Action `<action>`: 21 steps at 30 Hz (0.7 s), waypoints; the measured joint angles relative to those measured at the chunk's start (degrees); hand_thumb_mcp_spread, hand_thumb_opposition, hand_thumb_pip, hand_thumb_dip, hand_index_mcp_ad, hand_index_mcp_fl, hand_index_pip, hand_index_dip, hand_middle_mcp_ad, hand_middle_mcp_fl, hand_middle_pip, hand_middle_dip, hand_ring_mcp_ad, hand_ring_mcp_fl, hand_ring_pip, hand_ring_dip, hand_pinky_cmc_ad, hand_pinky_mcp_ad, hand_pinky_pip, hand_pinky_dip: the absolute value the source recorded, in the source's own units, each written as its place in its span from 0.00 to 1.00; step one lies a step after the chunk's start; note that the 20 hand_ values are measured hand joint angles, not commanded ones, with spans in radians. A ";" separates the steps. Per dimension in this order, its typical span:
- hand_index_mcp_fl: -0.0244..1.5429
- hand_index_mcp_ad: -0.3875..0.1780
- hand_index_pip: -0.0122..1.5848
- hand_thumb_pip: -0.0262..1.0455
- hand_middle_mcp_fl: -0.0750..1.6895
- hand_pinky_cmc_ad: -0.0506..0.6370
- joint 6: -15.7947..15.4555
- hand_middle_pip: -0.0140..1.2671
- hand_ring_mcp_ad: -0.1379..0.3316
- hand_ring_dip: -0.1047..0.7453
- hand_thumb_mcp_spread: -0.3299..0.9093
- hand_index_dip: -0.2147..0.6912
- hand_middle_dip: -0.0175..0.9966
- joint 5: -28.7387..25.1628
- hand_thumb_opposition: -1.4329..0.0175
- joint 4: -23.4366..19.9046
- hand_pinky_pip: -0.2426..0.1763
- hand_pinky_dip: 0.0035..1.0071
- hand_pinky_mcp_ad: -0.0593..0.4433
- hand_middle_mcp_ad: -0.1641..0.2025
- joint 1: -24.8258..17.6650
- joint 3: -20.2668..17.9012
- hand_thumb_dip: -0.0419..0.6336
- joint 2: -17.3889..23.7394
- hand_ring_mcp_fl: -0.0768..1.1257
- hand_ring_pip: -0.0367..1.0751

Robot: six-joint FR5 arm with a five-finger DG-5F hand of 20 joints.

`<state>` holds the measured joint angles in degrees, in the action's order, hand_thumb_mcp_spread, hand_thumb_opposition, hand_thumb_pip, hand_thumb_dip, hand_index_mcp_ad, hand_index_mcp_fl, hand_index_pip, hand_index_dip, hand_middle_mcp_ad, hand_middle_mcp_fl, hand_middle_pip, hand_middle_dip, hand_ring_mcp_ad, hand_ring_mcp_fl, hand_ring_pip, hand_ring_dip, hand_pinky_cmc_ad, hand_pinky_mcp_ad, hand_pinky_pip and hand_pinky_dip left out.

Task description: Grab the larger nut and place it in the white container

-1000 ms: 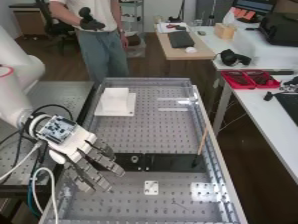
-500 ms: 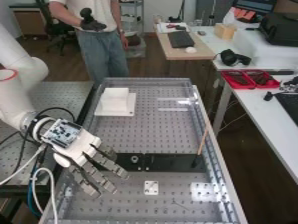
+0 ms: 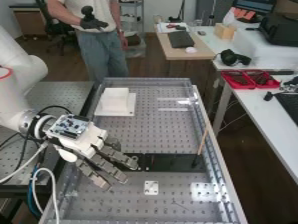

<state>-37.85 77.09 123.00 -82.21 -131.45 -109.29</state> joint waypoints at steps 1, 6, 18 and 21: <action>0.02 0.53 0.98 0.69 0.05 0.66 -0.37 0.12 0.67 0.26 0.55 0.47 0.23 0.71 0.39 0.53 0.35 0.49 0.74 0.62 0.31 0.34 0.40 0.01 0.07 0.11; 0.02 0.51 0.98 0.69 0.05 0.66 -0.83 0.12 0.67 0.26 0.55 0.47 0.23 1.48 0.39 1.43 0.35 0.49 0.74 0.61 1.10 1.02 0.40 -0.05 0.07 0.11; 0.02 0.51 0.98 0.69 0.05 0.65 -0.50 0.11 0.67 0.26 0.55 0.47 0.24 0.04 0.39 0.50 0.35 0.50 0.74 0.61 0.62 0.54 0.40 -0.55 0.07 0.11; 0.02 0.51 0.98 0.69 0.05 0.65 -0.86 0.11 0.67 0.26 0.55 0.47 0.24 -0.20 0.39 0.42 0.36 0.51 0.74 0.61 0.45 0.53 0.40 -0.88 0.07 0.11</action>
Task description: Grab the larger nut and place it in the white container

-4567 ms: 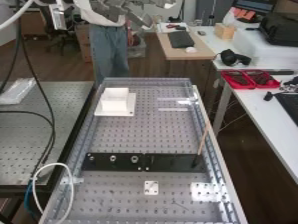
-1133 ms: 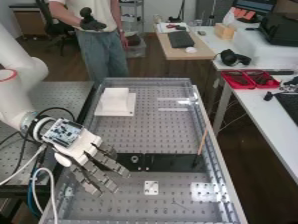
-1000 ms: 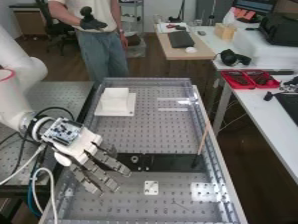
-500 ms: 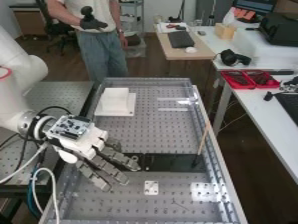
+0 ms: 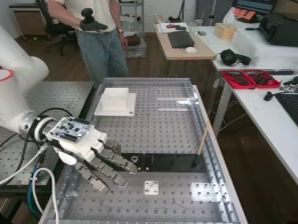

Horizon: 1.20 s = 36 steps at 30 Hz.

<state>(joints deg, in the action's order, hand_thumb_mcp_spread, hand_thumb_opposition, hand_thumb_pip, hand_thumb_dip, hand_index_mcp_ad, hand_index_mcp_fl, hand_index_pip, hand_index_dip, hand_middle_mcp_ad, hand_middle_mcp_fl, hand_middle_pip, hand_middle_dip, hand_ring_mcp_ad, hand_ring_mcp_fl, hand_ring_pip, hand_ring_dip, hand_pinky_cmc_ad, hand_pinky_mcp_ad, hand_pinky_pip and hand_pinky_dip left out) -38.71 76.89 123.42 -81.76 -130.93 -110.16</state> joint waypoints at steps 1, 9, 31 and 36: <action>0.02 0.51 0.98 0.70 0.05 0.65 -0.08 0.11 0.67 0.26 0.55 0.47 0.24 -0.10 0.39 -0.01 0.35 0.51 0.74 0.61 -0.04 0.00 0.40 -0.13 0.07 0.11; 0.02 0.51 0.98 0.69 0.05 0.65 -0.18 0.11 0.67 0.26 0.55 0.47 0.24 -0.39 0.39 -0.31 0.36 0.51 0.74 0.62 0.09 0.15 0.39 -0.91 0.07 0.11; 0.02 0.51 0.98 0.70 0.05 0.65 -1.88 0.12 0.65 0.26 0.55 0.46 0.24 -0.31 0.39 -0.28 0.35 0.51 0.74 0.62 -0.24 0.54 0.41 -1.39 0.07 0.11; 0.02 0.51 0.98 0.70 0.05 0.65 -1.86 0.12 0.64 0.26 0.55 0.46 0.24 -0.26 0.39 -0.14 0.36 0.51 0.74 0.61 -0.37 0.45 0.41 -1.31 0.07 0.11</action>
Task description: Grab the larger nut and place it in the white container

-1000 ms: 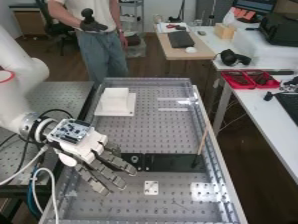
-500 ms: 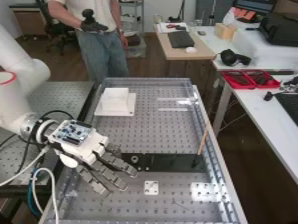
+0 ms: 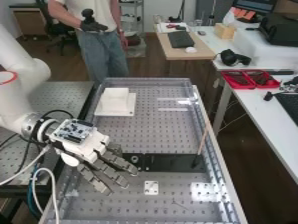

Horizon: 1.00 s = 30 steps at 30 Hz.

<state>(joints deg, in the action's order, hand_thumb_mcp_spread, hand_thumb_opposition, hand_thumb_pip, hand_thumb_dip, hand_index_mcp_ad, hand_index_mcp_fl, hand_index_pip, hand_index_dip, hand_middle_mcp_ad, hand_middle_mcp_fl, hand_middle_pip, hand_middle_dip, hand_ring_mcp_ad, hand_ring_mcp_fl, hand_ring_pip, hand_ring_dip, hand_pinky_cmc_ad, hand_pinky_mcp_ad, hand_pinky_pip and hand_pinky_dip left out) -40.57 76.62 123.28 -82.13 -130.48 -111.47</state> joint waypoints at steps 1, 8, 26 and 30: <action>0.02 0.51 0.98 0.70 0.05 0.65 0.00 0.12 0.64 0.26 0.55 0.46 0.24 -0.02 0.39 -0.04 0.36 0.51 0.74 0.61 -0.01 -0.03 0.41 0.03 0.07 0.11; 0.02 0.51 0.98 0.70 0.05 0.65 -0.31 0.12 0.64 0.26 0.55 0.46 0.24 -0.42 0.39 -0.33 0.36 0.51 0.74 0.61 -0.01 -0.39 0.41 0.32 0.07 0.11; 0.07 0.51 0.98 0.72 0.05 0.65 0.13 0.12 0.64 0.26 0.55 0.46 0.24 -0.28 0.39 -0.69 0.35 0.51 0.74 0.62 0.36 -0.38 0.41 -0.22 0.07 0.11; 0.07 0.51 0.98 0.72 0.05 0.64 0.12 0.12 0.64 0.26 0.55 0.46 0.24 -0.10 0.39 -0.18 0.36 0.51 0.74 0.62 0.36 -0.10 0.41 -0.28 0.07 0.11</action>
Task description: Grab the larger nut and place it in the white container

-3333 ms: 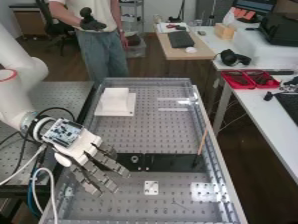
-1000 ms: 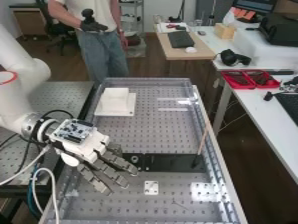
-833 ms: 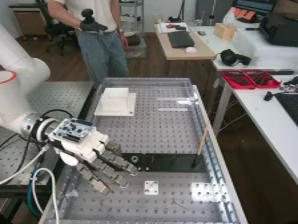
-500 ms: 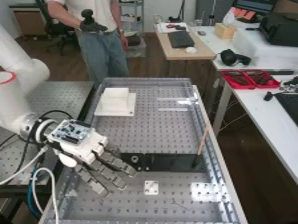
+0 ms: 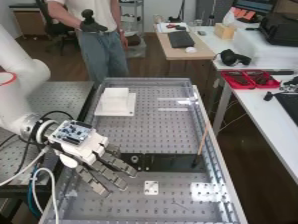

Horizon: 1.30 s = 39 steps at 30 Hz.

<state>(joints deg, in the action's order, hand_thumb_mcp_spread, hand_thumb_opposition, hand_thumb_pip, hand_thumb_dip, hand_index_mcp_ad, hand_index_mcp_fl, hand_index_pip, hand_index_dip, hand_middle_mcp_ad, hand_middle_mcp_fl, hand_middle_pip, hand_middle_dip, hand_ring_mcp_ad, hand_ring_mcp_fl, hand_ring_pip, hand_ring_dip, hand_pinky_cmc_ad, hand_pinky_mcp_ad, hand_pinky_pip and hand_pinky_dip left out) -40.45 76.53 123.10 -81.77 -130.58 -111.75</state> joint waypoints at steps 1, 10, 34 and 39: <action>0.07 0.51 0.98 0.72 0.05 0.64 -0.02 0.12 0.64 0.26 0.55 0.46 0.24 0.01 0.39 0.07 0.36 0.51 0.74 0.62 0.01 0.02 0.41 0.00 0.07 0.11; 0.08 0.51 0.98 0.72 0.05 0.64 -0.41 0.12 0.64 0.26 0.55 0.46 0.24 0.19 0.39 0.21 0.36 0.51 0.74 0.62 0.13 0.07 0.41 -0.03 0.07 0.11; 0.13 0.53 0.97 0.72 0.05 0.63 0.84 0.12 0.64 0.26 0.53 0.47 0.24 -0.27 0.39 0.25 0.36 0.53 0.74 0.61 0.01 0.57 0.41 -0.51 0.07 0.11; 0.12 0.53 0.98 0.72 0.05 0.63 0.97 0.12 0.64 0.26 0.53 0.46 0.24 -0.26 0.39 0.15 0.36 0.54 0.74 0.61 -0.05 0.62 0.41 -0.49 0.07 0.11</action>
<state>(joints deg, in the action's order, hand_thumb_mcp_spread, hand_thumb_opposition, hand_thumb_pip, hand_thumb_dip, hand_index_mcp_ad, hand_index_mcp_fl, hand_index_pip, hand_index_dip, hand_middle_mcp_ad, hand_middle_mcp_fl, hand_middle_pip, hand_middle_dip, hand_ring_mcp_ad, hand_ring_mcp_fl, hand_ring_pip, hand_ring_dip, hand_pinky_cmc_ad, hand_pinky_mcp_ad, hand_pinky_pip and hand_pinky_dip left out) -39.48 76.26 123.25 -81.82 -129.96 -112.24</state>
